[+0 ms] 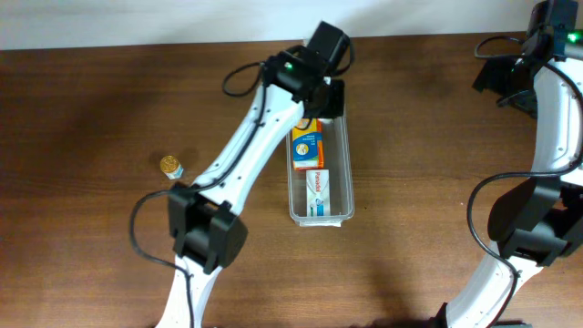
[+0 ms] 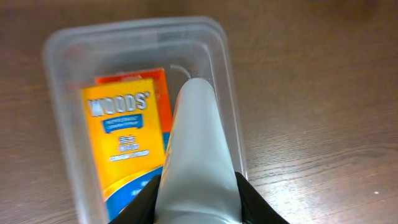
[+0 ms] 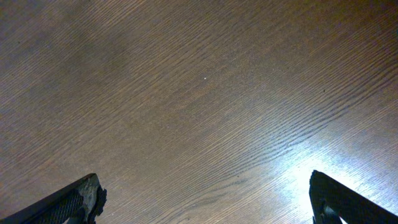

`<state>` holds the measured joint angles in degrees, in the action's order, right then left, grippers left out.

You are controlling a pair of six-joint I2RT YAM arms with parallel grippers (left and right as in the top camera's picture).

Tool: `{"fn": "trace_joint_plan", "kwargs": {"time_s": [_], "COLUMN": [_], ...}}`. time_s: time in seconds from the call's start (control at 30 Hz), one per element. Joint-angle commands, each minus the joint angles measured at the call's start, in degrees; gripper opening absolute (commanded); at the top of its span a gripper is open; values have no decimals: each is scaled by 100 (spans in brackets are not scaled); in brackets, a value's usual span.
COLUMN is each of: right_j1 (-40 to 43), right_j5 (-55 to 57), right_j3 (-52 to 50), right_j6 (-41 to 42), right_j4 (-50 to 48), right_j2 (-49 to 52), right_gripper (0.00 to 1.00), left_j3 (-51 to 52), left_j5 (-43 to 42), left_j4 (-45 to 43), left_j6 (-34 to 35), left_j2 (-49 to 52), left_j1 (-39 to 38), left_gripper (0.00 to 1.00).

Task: Pack container
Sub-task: 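Lift the spray bottle and carry it over the container with the left gripper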

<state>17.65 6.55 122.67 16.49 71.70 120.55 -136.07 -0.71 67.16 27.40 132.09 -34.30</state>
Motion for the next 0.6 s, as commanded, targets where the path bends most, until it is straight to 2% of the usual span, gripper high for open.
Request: {"fn": "trace_joint_plan", "kwargs": {"time_s": [0.0, 0.57], "right_j1": [4, 4], "right_j5": [31, 31], "right_j3": [0, 0], "right_j6": [2, 2], "right_j4": [-9, -9], "right_j2": [-15, -15], "right_gripper": [98, 98], "left_j3": [-81, -81], "left_j5": [-166, -144], "left_j4": [-74, -68], "left_j6": [149, 304], "left_j2": [109, 601], "left_j1": [-79, -114], "left_gripper": [18, 20]}}
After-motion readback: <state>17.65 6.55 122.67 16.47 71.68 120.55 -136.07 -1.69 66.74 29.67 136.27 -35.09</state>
